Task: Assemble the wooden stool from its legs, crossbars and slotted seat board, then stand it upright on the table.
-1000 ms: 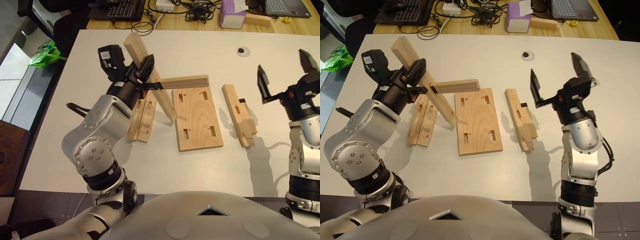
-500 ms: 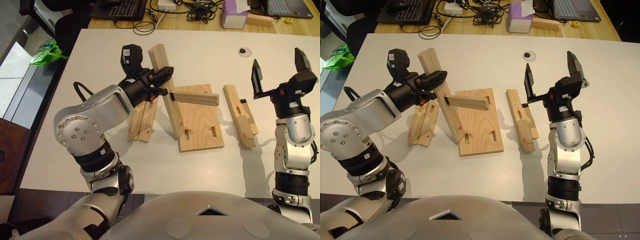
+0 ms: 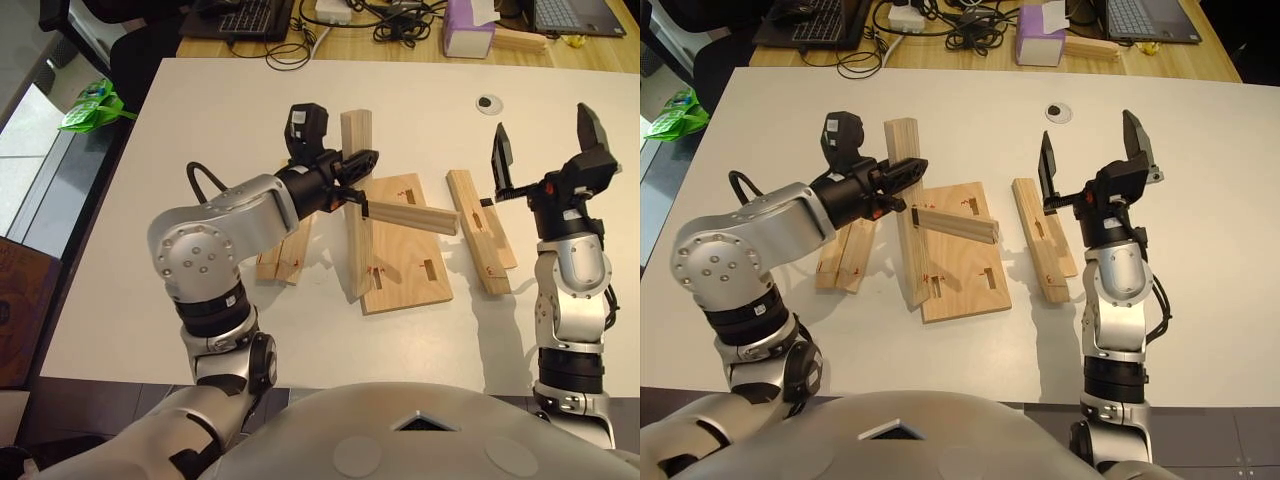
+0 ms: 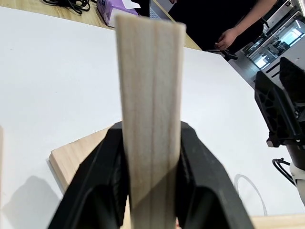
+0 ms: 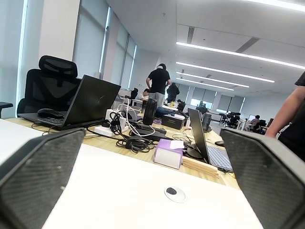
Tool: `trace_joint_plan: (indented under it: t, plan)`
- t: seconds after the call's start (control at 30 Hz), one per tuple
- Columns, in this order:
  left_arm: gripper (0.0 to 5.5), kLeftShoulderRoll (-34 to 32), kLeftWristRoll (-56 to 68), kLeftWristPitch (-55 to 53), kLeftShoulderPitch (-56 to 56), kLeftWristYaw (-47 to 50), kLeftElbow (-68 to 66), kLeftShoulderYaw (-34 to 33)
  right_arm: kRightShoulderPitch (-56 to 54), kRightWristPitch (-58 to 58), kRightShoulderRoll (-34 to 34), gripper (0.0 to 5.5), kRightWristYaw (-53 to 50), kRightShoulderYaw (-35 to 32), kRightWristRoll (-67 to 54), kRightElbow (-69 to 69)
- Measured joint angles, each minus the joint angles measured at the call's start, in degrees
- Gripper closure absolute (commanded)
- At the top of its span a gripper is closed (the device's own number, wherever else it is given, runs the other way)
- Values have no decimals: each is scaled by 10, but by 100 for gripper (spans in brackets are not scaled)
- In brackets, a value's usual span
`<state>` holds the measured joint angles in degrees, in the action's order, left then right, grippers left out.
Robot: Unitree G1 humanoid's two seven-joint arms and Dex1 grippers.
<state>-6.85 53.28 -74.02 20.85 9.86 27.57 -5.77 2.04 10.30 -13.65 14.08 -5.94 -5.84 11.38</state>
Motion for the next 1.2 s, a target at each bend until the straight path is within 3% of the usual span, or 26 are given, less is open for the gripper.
trace_joint_plan:
  t: [0.1, 0.27, 0.43, 0.63, 0.9, 1.2]
  plan:
    - [448, -18, -56, 61, -7, -19, -7, 37, 4, -14, -16, 10, 33, 7, -12, 1]
    - [448, -30, -110, 105, -5, -25, -6, 27, 53, -97, -110, 10, 171, 25, -61, 10]
    - [448, 16, -88, 105, 24, -22, 22, 5, 33, -207, -163, 107, 291, 56, -139, 21]
    - [448, 15, -97, 125, 49, -18, 18, -35, -7, -319, -179, 211, 364, 113, -195, 29]
    - [448, 33, -105, 149, 51, -13, 14, -44, -72, -285, -154, 367, 364, 226, -86, -37]
    - [448, 41, -111, 169, 44, -12, 14, -55, -97, -239, -126, 518, 324, 261, -4, -110]
